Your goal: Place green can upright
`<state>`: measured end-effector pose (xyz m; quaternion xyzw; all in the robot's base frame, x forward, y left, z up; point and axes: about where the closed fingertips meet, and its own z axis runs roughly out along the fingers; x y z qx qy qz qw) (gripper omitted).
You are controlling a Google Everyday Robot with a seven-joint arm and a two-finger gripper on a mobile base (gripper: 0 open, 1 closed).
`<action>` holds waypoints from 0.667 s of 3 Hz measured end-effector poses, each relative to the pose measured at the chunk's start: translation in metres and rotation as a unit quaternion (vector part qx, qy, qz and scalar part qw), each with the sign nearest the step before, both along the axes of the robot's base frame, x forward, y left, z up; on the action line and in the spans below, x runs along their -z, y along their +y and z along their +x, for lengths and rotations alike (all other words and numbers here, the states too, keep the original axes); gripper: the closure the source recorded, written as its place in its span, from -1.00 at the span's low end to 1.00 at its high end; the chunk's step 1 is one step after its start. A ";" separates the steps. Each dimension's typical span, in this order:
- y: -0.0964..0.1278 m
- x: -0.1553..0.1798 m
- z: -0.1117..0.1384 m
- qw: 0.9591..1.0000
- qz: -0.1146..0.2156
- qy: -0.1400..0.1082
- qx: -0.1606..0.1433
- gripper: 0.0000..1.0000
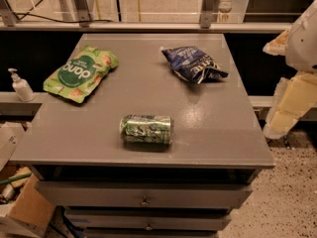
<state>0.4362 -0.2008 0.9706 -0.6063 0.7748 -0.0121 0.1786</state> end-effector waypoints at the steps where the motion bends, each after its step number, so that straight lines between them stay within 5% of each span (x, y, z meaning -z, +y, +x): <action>1: 0.035 0.010 0.002 0.999 0.035 0.002 -0.019 -1.00; 2: 0.070 0.018 0.009 0.998 0.062 0.004 -0.033 -1.00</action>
Offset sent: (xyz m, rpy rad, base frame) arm 0.0207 0.1121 -0.0318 0.1954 0.0270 0.0968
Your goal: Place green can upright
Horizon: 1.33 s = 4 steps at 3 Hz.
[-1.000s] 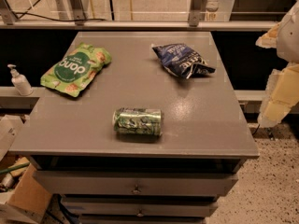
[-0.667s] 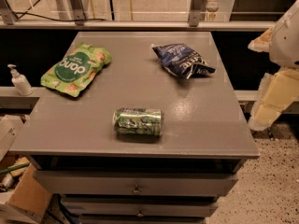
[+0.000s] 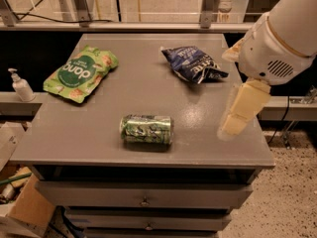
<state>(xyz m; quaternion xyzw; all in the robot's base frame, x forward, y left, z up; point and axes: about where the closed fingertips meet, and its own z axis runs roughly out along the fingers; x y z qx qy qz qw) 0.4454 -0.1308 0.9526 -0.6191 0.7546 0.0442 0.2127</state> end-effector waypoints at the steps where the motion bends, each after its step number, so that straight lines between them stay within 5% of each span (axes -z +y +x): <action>1: 0.032 0.010 0.013 1.000 0.016 0.004 -0.007 -1.00; 4: 0.103 0.061 0.023 0.998 0.057 0.038 -0.005 -1.00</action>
Offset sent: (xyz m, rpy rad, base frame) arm 0.0362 0.0936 -0.0520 0.1036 0.0604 0.0155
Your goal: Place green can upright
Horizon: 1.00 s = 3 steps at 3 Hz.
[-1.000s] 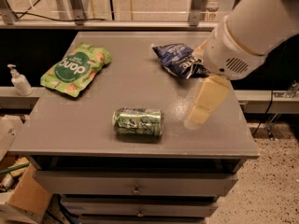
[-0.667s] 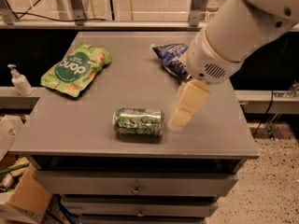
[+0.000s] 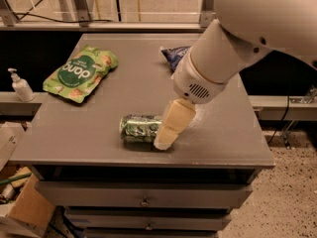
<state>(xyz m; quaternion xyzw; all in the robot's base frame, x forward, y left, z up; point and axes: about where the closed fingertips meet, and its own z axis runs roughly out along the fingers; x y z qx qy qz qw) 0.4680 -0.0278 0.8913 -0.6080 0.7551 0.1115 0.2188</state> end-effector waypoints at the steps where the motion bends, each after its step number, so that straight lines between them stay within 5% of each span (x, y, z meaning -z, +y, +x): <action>1: 0.017 0.014 -0.003 1.000 0.011 0.011 0.001 -1.00; 3: 0.017 0.014 -0.003 1.000 0.011 0.011 0.001 -1.00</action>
Offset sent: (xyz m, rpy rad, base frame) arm -0.0016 0.0212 -0.0220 0.0322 0.0354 -0.0065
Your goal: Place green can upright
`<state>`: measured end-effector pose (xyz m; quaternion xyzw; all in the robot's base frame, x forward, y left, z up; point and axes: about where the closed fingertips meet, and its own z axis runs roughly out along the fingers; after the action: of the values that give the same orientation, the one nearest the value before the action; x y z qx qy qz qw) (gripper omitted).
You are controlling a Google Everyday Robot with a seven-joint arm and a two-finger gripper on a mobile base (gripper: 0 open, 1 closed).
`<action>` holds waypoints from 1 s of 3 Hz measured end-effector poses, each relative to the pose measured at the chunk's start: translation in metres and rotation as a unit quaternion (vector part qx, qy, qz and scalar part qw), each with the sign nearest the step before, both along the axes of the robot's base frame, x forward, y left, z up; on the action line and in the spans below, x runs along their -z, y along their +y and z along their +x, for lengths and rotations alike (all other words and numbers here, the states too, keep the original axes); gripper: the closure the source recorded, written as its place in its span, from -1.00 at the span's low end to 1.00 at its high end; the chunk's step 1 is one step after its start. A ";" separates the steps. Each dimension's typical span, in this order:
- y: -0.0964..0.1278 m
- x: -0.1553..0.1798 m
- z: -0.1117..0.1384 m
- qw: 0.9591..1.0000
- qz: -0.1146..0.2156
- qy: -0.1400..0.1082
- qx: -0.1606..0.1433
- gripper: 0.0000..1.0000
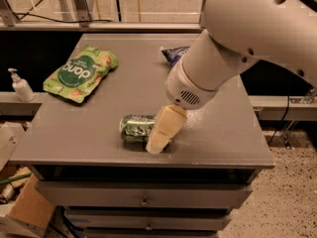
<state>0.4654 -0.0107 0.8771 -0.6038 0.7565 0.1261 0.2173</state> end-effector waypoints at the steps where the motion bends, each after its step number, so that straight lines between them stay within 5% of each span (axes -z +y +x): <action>1: 0.038 -0.010 0.001 0.995 -0.038 -0.088 -0.034 -1.00; 2: 0.042 -0.011 0.002 0.994 -0.042 -0.098 -0.037 -1.00; 3: 0.033 -0.007 0.004 0.997 -0.040 -0.064 -0.029 -1.00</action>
Offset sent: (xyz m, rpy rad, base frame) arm 0.0065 0.0141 0.0027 -0.0633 -0.0389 0.0319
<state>0.4698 0.0222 0.8845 -0.6406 0.7276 0.0627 0.2373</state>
